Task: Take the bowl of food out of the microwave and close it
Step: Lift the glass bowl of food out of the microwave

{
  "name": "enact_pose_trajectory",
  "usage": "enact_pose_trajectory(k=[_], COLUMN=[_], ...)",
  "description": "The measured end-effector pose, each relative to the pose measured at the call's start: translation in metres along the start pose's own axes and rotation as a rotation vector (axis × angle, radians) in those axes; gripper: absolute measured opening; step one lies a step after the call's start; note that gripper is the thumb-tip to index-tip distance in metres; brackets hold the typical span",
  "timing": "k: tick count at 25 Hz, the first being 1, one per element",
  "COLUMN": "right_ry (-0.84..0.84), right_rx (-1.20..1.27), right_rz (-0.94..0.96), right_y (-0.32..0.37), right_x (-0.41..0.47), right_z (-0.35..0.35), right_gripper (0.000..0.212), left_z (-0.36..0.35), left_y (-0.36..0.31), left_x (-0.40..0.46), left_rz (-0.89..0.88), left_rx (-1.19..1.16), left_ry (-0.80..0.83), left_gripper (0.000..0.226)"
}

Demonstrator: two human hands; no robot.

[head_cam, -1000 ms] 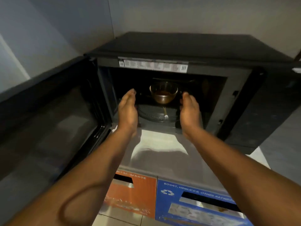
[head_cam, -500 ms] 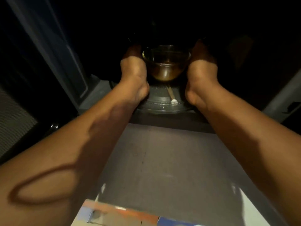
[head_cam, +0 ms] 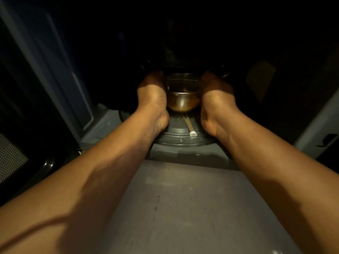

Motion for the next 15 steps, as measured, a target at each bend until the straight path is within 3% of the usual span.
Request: enact_pose_trajectory(k=[4,11,15], right_ry=[0.047,-0.018,-0.104], right_rx=[0.062,0.126,0.141], right_rz=[-0.042,-0.013,-0.063], right_y=[0.005,0.031,0.051], right_x=[-0.019,-0.068,-0.113], right_z=[0.005,0.017,0.034], right_gripper=[0.019,0.019,0.045], left_z=[0.003,-0.003,-0.007], left_y=[-0.006,-0.028,-0.036], left_x=[-0.017,-0.077,-0.133], left_rz=[-0.012,-0.037,0.011], left_rx=[0.011,0.008,0.031], left_ry=[0.008,-0.057,-0.091], left_gripper=[0.014,0.02,0.025])
Point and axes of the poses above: each hand's wrist, its own x-axis towards the middle knuckle, its own z-axis out of the back of the hand, y = z × x, the point moved 2 cm from there along x, towards the middle knuckle, and after that the axes turned 4 degrees about z, right-handed, at the moved point
